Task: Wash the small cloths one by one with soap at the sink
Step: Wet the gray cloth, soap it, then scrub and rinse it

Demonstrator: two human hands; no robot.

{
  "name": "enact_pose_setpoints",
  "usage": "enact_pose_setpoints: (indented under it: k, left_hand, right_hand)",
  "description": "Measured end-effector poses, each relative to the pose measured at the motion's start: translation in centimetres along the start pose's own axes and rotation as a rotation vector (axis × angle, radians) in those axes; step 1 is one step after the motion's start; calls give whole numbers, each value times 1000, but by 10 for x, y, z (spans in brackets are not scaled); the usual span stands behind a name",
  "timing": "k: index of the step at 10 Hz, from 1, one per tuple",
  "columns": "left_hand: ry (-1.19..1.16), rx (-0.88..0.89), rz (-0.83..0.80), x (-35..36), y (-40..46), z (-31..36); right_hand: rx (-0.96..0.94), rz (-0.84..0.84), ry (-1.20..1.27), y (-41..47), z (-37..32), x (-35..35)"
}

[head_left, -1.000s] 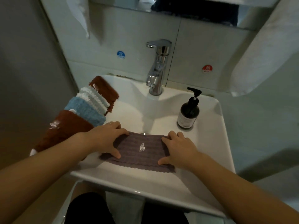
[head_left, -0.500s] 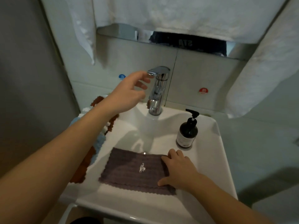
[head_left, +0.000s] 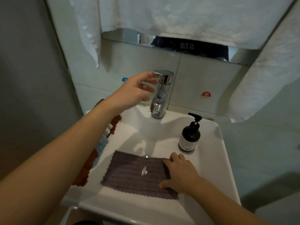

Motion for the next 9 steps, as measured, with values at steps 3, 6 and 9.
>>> enact_pose_setpoints:
  k: [3, 6, 9]
  left_hand:
    - [3, -5, 10, -1, -1, 9]
    - [13, -4, 1, 0, -1, 10]
    - [530, -152, -368, 38, -58, -95]
  right_hand:
    - [-1, -4, 1, 0, 0, 0]
    - [2, -4, 1, -1, 0, 0]
    - [0, -5, -23, -1, 0, 1]
Point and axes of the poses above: each hand's wrist, its own y-axis towards the middle knuckle, its own x-axis out of the palm, z = x × y, the point moved 10 cm from there along y, towards the middle knuckle, and after that the axes turned 11 degrees about y, right-handed, at the moved point
